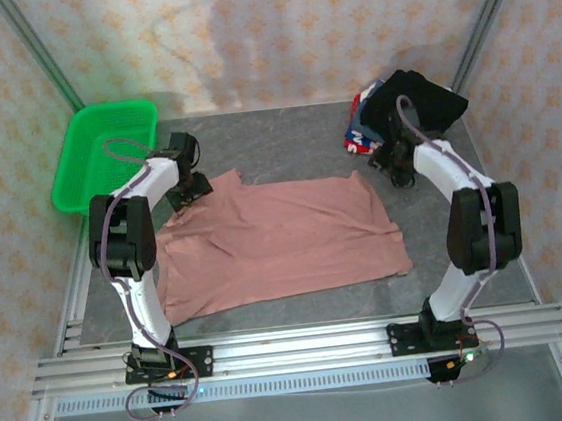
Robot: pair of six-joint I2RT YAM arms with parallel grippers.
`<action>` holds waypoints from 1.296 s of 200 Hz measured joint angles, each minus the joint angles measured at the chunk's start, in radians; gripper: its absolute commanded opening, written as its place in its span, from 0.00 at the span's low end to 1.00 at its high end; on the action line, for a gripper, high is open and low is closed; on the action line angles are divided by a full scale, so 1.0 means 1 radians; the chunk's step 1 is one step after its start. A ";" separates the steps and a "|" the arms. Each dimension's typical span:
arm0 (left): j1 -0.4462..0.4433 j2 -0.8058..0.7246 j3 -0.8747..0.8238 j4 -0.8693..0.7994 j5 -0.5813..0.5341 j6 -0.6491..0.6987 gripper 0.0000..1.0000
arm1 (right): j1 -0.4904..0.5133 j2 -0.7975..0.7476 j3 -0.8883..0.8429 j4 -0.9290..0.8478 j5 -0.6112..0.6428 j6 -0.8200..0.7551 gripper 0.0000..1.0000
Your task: Fold and stack the t-shirts
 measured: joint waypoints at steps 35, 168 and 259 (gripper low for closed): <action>0.000 -0.003 0.088 -0.002 0.013 0.000 0.68 | -0.037 0.214 0.122 0.057 -0.063 0.043 0.43; 0.000 -0.085 0.100 -0.045 0.013 0.000 0.68 | 0.029 0.317 0.171 0.101 -0.210 0.099 0.47; 0.003 -0.087 0.084 -0.045 0.013 0.011 0.67 | 0.047 0.441 0.345 -0.045 -0.217 0.043 0.36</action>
